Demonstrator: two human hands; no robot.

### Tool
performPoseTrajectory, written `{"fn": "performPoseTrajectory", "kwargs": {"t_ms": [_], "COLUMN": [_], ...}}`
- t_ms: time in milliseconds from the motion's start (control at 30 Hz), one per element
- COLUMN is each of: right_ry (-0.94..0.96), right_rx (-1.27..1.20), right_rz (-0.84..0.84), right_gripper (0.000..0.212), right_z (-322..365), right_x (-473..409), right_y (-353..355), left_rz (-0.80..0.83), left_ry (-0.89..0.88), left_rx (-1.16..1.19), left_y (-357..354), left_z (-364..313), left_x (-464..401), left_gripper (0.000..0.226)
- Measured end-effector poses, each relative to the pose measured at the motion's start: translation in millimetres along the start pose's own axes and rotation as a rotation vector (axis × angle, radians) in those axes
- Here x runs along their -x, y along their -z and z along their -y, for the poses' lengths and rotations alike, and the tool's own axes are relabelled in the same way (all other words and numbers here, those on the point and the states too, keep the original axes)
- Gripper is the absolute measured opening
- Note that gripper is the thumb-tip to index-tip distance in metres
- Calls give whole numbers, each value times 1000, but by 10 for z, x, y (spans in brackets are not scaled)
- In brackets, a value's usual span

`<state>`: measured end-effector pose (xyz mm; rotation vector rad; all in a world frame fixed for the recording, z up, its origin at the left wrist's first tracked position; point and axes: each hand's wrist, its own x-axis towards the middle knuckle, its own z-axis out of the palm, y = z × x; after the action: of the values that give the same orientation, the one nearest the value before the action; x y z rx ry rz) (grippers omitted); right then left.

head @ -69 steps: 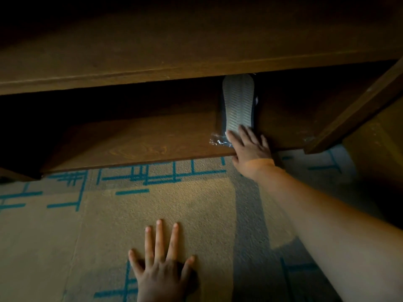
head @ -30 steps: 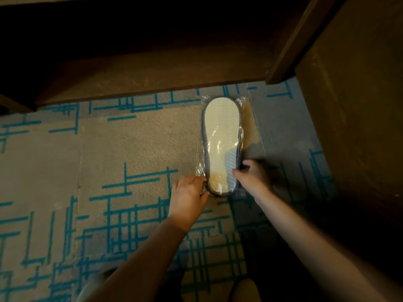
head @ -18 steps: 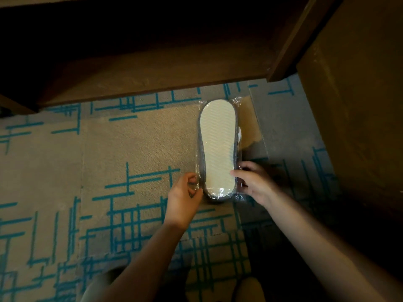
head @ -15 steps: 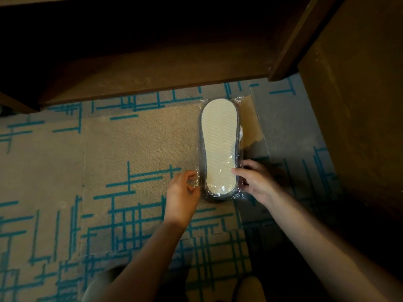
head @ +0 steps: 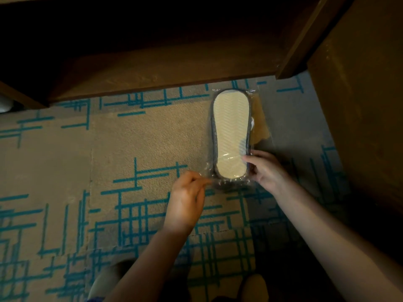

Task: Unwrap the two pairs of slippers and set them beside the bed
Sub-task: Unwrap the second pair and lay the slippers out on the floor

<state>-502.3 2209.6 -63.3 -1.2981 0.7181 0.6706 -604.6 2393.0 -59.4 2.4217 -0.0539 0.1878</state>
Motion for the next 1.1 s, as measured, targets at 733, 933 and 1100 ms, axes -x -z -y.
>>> {"fn": "performPoseTrajectory", "kwargs": {"t_ms": [733, 933, 1100], "right_ry": [82, 346, -21], "right_rx": [269, 350, 21], "right_rz": [61, -216, -59], "right_gripper": [17, 6, 13], "right_z": [122, -216, -537], "right_x": [270, 653, 885], "right_y": [-237, -107, -164], "left_rz": [486, 249, 233], "left_ry": [1101, 1239, 1161], "left_rx": [1002, 1111, 1189], "left_y": [170, -62, -156], "left_z": [-40, 11, -80], "left_x": [-448, -320, -290], "left_gripper": [20, 25, 17]}}
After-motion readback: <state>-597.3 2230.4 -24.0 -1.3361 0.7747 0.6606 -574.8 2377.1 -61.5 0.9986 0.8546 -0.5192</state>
